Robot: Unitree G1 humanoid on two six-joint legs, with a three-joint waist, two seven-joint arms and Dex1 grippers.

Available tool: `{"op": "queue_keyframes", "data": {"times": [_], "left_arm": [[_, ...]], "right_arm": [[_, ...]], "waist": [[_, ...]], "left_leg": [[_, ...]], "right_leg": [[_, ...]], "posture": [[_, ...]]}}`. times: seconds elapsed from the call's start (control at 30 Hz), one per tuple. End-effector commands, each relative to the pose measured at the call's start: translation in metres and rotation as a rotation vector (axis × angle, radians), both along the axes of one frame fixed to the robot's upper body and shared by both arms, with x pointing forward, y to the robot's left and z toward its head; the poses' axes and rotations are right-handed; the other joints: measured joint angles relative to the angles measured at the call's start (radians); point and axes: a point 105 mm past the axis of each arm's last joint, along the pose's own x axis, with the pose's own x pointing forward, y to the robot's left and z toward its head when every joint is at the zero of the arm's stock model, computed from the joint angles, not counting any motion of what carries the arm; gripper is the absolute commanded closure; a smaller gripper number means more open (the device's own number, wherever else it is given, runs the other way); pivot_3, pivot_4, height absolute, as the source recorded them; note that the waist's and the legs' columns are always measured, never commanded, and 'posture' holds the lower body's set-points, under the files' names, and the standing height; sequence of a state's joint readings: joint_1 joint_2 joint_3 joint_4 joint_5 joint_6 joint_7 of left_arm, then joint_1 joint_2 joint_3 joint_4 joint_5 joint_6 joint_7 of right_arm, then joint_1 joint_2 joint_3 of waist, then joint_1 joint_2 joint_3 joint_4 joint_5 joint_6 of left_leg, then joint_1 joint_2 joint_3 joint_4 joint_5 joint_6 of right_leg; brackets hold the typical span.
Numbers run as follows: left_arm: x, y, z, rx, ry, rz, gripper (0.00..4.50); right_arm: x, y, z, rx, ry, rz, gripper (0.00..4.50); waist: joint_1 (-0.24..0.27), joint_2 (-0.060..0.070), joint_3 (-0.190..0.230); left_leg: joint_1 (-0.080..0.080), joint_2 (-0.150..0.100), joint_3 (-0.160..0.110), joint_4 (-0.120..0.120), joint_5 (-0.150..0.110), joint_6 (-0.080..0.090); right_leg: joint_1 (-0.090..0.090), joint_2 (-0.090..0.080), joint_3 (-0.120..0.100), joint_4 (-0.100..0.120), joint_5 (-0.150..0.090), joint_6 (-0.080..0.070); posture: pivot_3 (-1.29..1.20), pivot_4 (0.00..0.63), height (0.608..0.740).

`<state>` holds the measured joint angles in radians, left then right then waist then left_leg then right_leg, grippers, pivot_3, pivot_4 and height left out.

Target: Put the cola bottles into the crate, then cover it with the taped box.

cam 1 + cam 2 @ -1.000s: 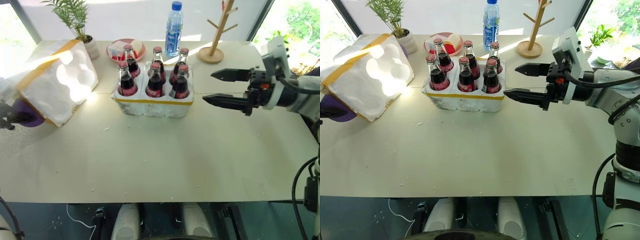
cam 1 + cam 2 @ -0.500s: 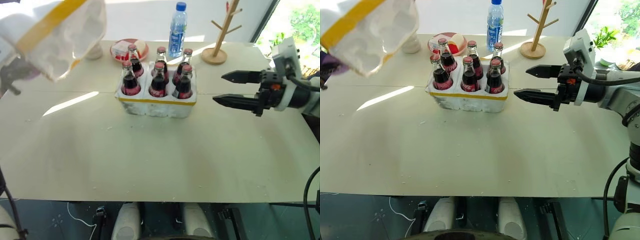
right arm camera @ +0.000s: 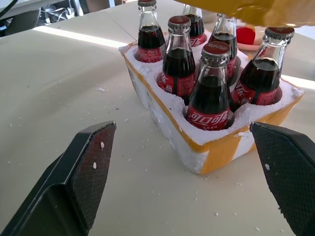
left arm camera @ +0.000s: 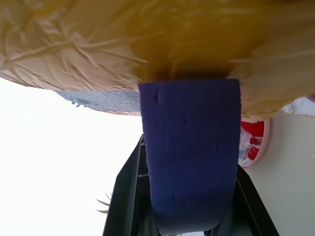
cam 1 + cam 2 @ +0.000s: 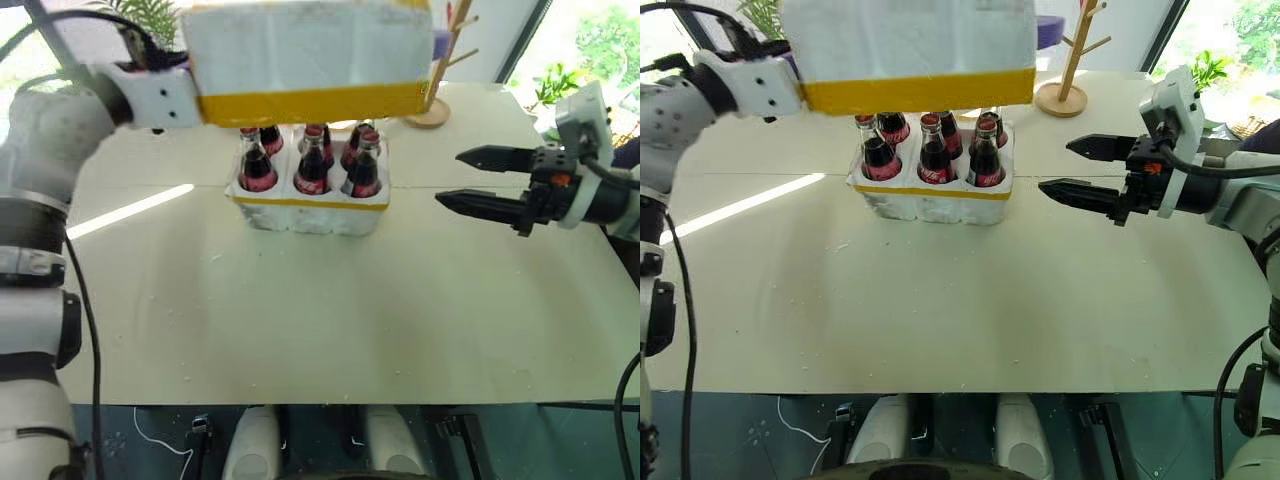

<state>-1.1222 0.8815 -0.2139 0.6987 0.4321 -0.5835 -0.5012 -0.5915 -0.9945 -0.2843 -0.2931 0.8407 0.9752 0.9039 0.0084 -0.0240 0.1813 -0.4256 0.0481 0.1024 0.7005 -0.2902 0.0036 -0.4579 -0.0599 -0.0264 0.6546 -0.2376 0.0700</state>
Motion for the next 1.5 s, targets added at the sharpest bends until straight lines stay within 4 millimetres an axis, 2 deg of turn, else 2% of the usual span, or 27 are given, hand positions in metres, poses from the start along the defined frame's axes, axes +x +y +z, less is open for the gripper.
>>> {"op": "queue_keyframes", "data": {"times": [0.03,0.27,0.3,0.33,0.4,0.53,0.7,0.87,0.97,1.03,1.1,1.17,1.3,1.4,1.5], "left_arm": [[-0.004,-0.005,0.014,0.024,-0.092,-0.031,3.90],[0.002,-0.001,-0.003,0.205,-0.150,-0.009,3.90],[0.003,0.000,-0.006,0.219,-0.152,-0.008,3.30],[0.003,0.001,-0.007,0.225,-0.153,-0.009,3.09],[0.004,0.002,-0.011,0.232,-0.153,-0.013,2.32],[0.003,0.010,-0.023,0.253,-0.137,-0.010,0.26],[-0.013,0.032,-0.045,0.224,-0.039,-0.020,0.26],[-0.049,0.055,-0.056,0.127,0.037,-0.030,0.26],[-0.067,0.080,-0.059,-0.079,0.150,0.048,0.26],[-0.074,0.092,-0.058,-0.363,0.333,0.101,0.26],[-0.089,0.088,-0.057,-0.672,0.600,0.050,0.26],[-0.108,0.079,-0.048,-0.806,0.801,-0.037,0.26],[-0.128,0.081,-0.031,-0.914,0.994,-0.077,0.26],[-0.138,0.077,-0.020,-0.877,1.068,-0.093,0.26],[-0.141,0.073,-0.017,-0.822,1.097,-0.085,0.26]], "right_arm": [[-0.009,0.004,0.012,0.015,-0.059,0.012,0.00],[-0.006,0.006,0.014,0.028,-0.068,-0.002,0.00],[-0.006,0.007,0.014,0.029,-0.069,-0.001,0.00],[-0.005,0.008,0.014,0.031,-0.071,0.001,0.00],[-0.004,0.010,0.014,0.037,-0.072,0.005,0.00],[-0.002,0.013,0.012,0.041,-0.071,0.012,0.00],[-0.004,0.012,0.008,0.037,-0.058,0.016,0.00],[-0.003,0.002,0.002,0.026,-0.040,-0.012,0.00],[0.000,-0.006,-0.001,0.018,-0.029,-0.031,0.00],[0.004,-0.012,-0.002,0.012,-0.024,-0.041,0.00],[0.010,-0.018,-0.004,-0.005,-0.017,-0.045,0.00],[0.015,-0.021,-0.005,-0.021,-0.010,-0.028,0.00],[0.022,-0.017,-0.007,-0.039,-0.006,0.027,0.00],[0.027,-0.011,-0.011,-0.050,-0.001,0.073,0.00],[0.031,-0.007,-0.011,-0.051,-0.003,0.094,0.00]], "waist": [[0.001,0.000,0.000],[0.005,0.000,0.000],[0.004,0.000,0.000],[0.004,0.000,0.000],[0.004,0.000,0.000],[0.003,0.000,0.000],[-0.002,0.000,0.000],[-0.003,0.000,0.000],[-0.003,0.000,0.000],[0.000,0.000,0.000],[0.002,0.000,0.000],[0.000,0.000,0.000],[-0.003,0.001,0.000],[-0.008,0.001,0.000],[-0.010,0.001,0.000]], "left_leg": [[0.000,0.000,0.000,0.000,0.000,0.000],[0.000,0.000,0.000,0.000,0.000,0.001],[0.000,0.000,0.000,0.000,0.000,0.001],[0.000,0.000,0.000,0.000,0.000,0.001],[0.000,0.000,0.000,0.000,0.000,0.001],[0.000,0.000,0.000,0.000,0.000,0.001],[0.000,0.000,0.000,0.000,0.000,0.001],[0.000,0.002,0.000,0.000,0.000,0.000],[0.000,0.002,0.000,0.000,0.000,0.000],[0.001,0.002,0.000,0.000,0.000,0.000],[0.001,0.003,0.000,0.001,0.000,0.000],[0.001,0.003,-0.001,0.002,0.000,0.000],[0.002,0.001,-0.001,0.001,0.000,0.000],[0.003,0.001,-0.001,0.000,0.000,0.000],[0.003,0.001,-0.001,0.000,0.000,0.000]], "right_leg": [[0.000,0.000,0.000,0.000,0.000,0.000],[0.001,-0.001,0.000,0.000,0.000,0.000],[0.001,-0.001,0.000,0.000,0.000,0.000],[0.001,-0.001,0.000,0.000,0.000,0.000],[0.000,-0.001,0.000,0.000,0.000,0.000],[0.000,0.000,0.000,0.000,0.000,0.000],[0.000,0.000,0.000,0.000,0.000,0.000],[0.000,-0.001,0.000,0.000,0.000,0.000],[0.000,-0.002,0.000,0.001,0.000,0.000],[0.000,-0.003,0.000,0.002,0.000,0.000],[0.001,-0.003,0.000,0.003,0.000,0.000],[0.001,-0.003,0.000,0.004,0.000,0.000],[0.001,-0.001,0.000,0.004,0.000,0.000],[0.001,0.001,0.000,0.003,0.000,0.000],[0.001,0.001,0.001,0.003,-0.001,-0.001]], "posture": [[0.00,0.150,0.740],[0.00,0.150,0.740],[0.00,0.150,0.740],[0.00,0.150,0.740],[0.00,0.150,0.740],[0.00,0.150,0.740],[0.00,0.150,0.740],[0.00,0.150,0.740],[0.00,0.150,0.740],[0.00,0.150,0.740],[0.00,0.150,0.740],[0.00,0.150,0.740],[0.00,0.150,0.740],[0.00,0.150,0.740],[0.00,0.150,0.740]]}}
